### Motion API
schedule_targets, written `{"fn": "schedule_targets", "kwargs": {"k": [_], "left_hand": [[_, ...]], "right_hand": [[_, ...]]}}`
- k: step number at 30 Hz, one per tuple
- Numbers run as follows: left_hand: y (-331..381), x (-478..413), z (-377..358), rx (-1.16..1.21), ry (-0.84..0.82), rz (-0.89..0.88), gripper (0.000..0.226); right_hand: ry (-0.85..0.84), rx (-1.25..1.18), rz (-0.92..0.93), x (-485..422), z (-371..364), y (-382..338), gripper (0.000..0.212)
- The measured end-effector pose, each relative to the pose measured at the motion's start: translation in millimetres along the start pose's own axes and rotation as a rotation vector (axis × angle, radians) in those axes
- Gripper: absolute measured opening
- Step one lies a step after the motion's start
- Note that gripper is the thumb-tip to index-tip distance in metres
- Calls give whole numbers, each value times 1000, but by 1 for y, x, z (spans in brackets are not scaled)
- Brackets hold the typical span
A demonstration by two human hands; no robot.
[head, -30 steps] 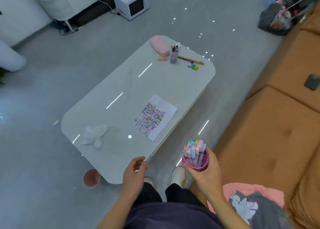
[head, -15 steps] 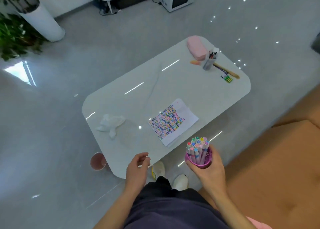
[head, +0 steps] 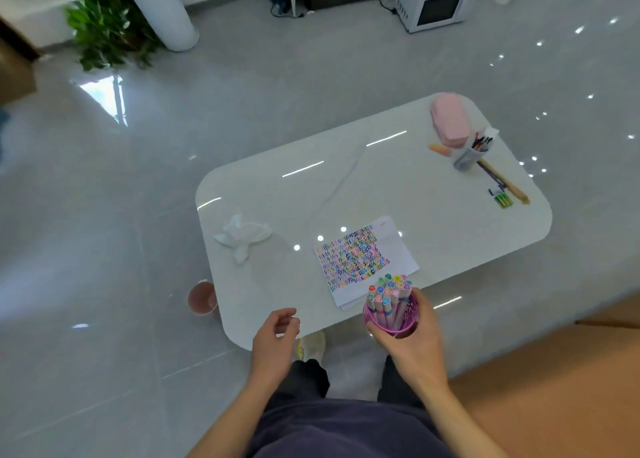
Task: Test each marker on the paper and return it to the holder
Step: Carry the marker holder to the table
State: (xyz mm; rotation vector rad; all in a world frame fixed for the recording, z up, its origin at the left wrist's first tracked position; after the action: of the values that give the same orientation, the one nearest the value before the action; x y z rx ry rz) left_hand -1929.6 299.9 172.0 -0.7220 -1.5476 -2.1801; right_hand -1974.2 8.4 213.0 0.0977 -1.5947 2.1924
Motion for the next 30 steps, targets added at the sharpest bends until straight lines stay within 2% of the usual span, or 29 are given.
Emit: {"fn": "schedule_targets", "kwargs": {"k": [8,15,19,25,30], "left_hand": [[-17,22,-64,209,198,110,16],[-37,52,-106,315,365,162,18],[-56,57,-103,317,442,171,17],[-100,34,-116,389,460,176,17],[-142,-8,-134,408,461,109,21]], "right_hand": [[-285,66,29,-45,34,23,84],[-454,118,52,-69,44,39,84],[-515,128,59,-76,29,56,86],[-552,133,74,-88,-5,94,89],[-560,108,131,-100,-43,130,88]]}}
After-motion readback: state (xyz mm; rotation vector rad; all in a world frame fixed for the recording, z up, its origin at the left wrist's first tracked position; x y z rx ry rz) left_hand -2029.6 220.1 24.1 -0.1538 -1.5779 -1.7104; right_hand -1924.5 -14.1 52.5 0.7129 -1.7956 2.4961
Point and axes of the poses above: each hand's wrist, its own x-axis away from the middle knuckle, its own z-axis out of the back of the hand, y = z × x, the point moved 9 cm from there along -x, towards the middle knuckle, and after that the axes turned 8 degrees about -y, right-handed, at the moved point
